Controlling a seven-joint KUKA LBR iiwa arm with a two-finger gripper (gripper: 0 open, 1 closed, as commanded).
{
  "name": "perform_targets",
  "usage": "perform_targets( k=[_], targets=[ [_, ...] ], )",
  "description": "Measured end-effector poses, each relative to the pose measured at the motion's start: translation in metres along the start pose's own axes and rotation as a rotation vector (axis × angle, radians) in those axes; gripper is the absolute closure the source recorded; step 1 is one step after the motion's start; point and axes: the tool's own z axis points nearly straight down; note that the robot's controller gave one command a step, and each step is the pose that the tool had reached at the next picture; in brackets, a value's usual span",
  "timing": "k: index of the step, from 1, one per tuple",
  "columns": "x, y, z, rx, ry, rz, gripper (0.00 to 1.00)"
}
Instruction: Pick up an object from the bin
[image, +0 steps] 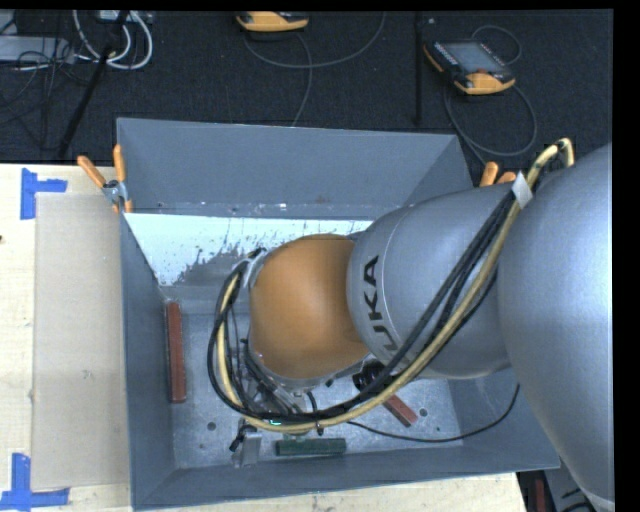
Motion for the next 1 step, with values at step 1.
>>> perform_targets(
  k=[1],
  targets=[
    [-0.0385,-0.0763,0.0341,0.002,-0.005,0.082,0.0]
  ],
)
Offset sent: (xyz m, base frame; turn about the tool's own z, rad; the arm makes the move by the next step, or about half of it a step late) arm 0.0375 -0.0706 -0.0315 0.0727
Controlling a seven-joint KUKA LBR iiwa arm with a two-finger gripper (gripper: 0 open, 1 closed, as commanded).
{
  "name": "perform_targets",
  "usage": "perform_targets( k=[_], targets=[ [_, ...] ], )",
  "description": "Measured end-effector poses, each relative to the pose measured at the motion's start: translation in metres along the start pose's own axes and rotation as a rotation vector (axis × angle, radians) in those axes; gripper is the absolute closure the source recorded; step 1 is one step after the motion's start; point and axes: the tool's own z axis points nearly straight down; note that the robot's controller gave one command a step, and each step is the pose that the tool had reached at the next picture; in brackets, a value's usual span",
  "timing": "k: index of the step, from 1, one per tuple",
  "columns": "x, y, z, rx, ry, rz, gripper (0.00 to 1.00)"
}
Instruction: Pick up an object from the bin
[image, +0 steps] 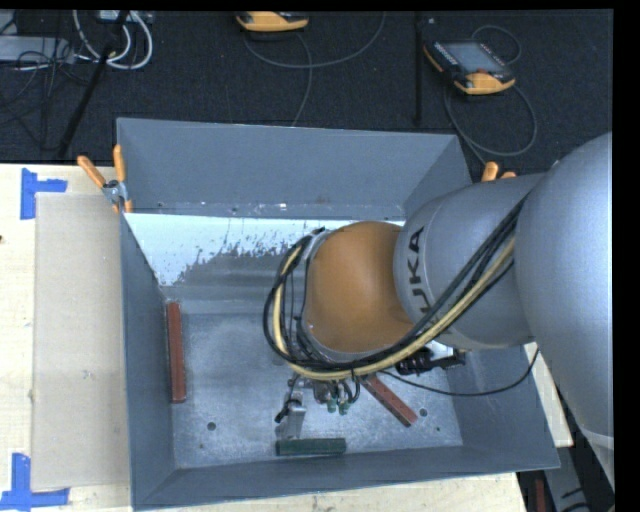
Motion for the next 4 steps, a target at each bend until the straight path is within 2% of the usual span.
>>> perform_targets(
  k=[1,2,3,4],
  targets=[
    [-0.048,-0.048,-0.028,-0.005,-0.007,0.124,0.0],
    [-0.072,-0.095,0.039,-0.005,0.001,0.043,0.0],
    [-0.112,-0.17,-0.011,-0.003,-0.012,0.068,0.0],
    [-0.075,-0.194,0.049,-0.007,0.001,0.11,0.0]
  ],
)
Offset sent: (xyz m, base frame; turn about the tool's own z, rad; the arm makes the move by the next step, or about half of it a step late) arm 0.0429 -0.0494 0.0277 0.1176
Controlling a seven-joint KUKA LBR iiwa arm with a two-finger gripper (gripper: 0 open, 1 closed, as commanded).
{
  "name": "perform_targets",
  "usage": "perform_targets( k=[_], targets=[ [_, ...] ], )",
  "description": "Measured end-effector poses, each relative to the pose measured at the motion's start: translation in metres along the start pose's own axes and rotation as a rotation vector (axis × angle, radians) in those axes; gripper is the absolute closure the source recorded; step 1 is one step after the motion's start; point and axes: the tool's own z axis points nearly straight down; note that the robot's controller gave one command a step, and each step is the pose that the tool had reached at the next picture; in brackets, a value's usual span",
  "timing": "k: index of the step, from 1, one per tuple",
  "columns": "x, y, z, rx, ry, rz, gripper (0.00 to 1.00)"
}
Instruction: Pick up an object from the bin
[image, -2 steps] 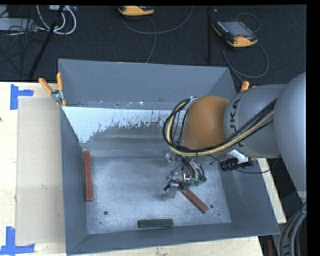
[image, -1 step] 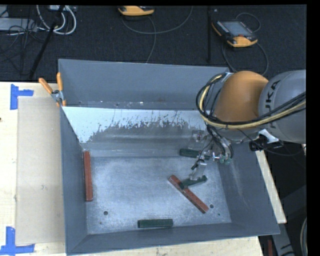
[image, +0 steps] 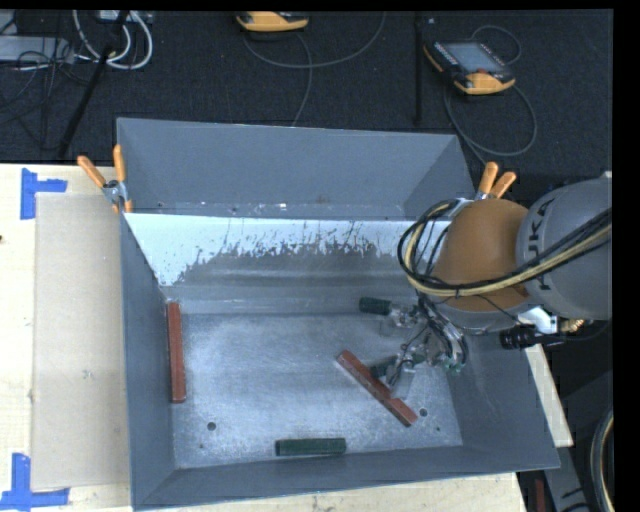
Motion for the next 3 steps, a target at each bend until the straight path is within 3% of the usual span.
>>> perform_targets(
  k=[1,2,3],
  targets=[
    [-0.003,0.001,-0.003,-0.001,-0.011,0.001,1.0],
    [0.061,0.023,-0.001,0.0,-0.005,-0.16,1.0],
    [0.061,-0.01,0.0,0.002,-0.006,-0.879,1.0]
  ],
)
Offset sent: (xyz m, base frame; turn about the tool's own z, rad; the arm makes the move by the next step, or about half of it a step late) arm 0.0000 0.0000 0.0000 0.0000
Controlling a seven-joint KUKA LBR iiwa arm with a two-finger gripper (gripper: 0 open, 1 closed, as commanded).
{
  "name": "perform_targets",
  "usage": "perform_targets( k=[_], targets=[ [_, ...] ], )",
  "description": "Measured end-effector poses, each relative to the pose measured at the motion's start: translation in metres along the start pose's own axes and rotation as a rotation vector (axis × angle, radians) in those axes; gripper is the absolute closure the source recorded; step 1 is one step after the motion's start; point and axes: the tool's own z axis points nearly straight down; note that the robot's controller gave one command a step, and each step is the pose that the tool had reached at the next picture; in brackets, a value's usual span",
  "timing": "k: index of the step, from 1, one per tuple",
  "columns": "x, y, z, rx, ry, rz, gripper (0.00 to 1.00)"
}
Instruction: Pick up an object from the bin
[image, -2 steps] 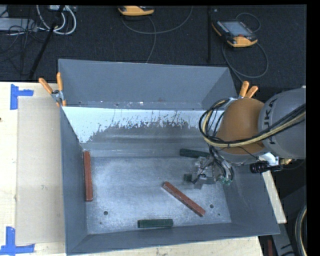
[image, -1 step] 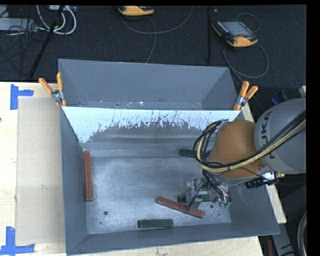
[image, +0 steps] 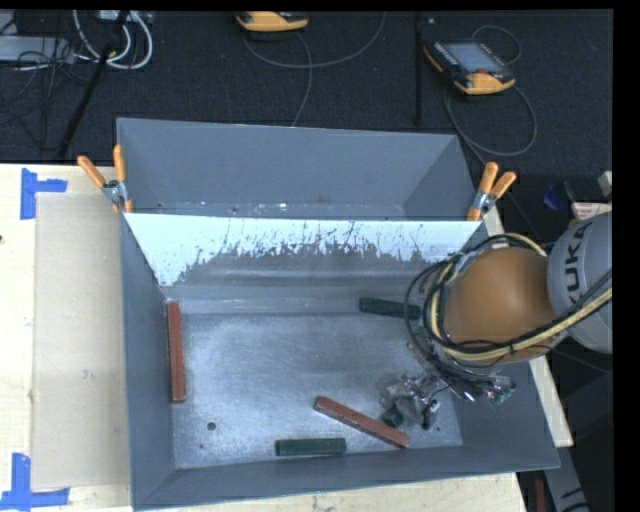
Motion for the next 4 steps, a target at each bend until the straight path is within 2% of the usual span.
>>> perform_targets(
  k=[1,2,3,4],
  targets=[
    [0.0,0.0,0.0,-0.002,0.0,0.004,0.0],
    [0.002,0.044,-0.007,0.011,-0.015,-0.023,0.0],
    [-0.058,0.014,-0.009,0.002,-0.004,-0.022,0.0],
    [-0.015,0.051,-0.074,0.0,0.0,0.01,0.0]
  ],
)
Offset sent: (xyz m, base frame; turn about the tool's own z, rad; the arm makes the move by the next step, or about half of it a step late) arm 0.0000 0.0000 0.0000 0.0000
